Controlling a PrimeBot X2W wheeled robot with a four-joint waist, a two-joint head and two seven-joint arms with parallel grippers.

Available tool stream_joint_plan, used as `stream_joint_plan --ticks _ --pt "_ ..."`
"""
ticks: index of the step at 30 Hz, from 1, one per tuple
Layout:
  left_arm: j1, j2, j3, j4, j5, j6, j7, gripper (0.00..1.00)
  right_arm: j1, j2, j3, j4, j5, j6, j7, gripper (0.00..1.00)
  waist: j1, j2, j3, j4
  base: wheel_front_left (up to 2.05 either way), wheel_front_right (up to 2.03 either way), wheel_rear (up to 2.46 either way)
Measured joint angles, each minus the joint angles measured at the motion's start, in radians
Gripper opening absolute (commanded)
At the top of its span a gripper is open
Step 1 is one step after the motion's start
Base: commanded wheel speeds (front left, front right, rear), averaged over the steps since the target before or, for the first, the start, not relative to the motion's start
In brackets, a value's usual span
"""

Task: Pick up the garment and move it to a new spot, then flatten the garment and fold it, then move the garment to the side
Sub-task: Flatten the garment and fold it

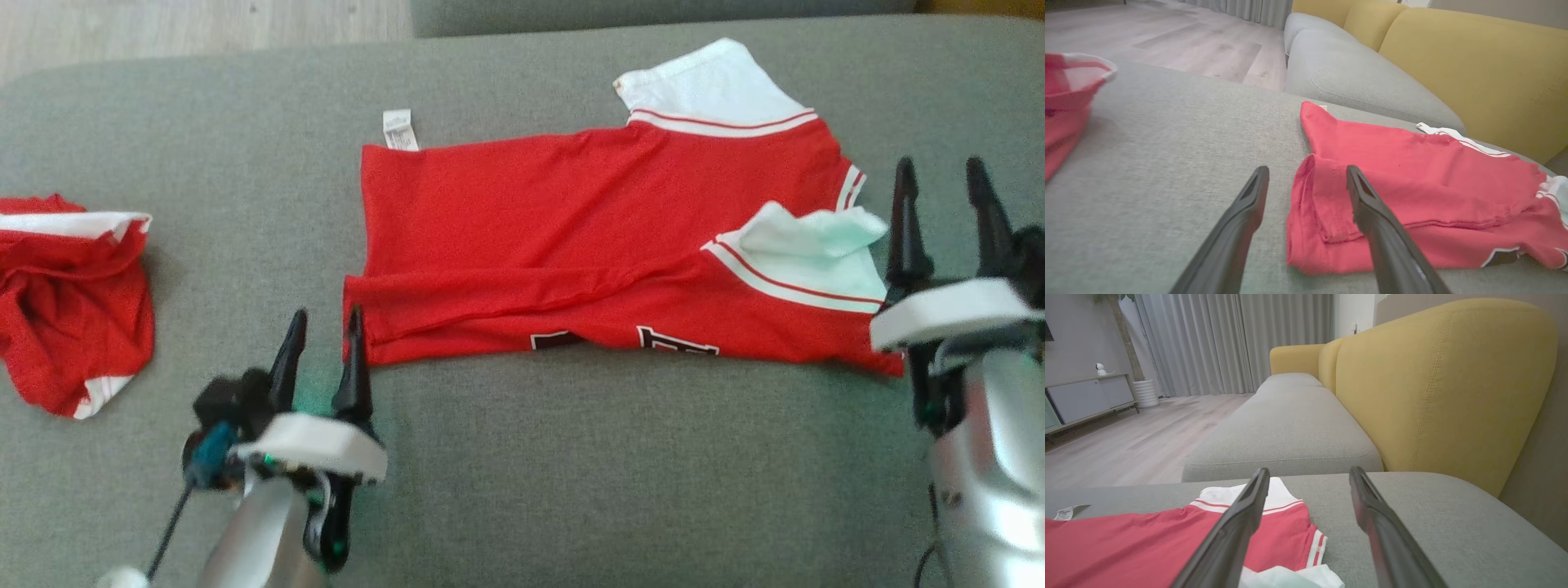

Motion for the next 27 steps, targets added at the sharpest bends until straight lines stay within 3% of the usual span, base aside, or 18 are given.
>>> stream_joint_plan --ticks 6,18,27 --pt "0.169 0.001 0.055 -0.107 0.157 0.028 0.0 1.0 0.163 0.06 -0.011 -0.06 -0.053 0.0 0.0 1.0 -0.0002 0.0 -0.061 0.002 0.0 0.0 0.0" --pt "0.339 0.002 0.061 -0.189 0.2 0.062 0.0 1.0 0.32 0.089 -0.009 -0.048 -0.052 0.0 0.0 1.0 -0.0003 0.0001 -0.176 0.0 0.0 0.0 0.0" --pt "0.394 0.002 0.068 -0.221 0.216 0.07 0.0 1.0 0.343 0.104 -0.008 -0.034 -0.046 0.0 0.0 1.0 -0.0001 0.0 -0.211 -0.01 0.0 0.0 0.0"
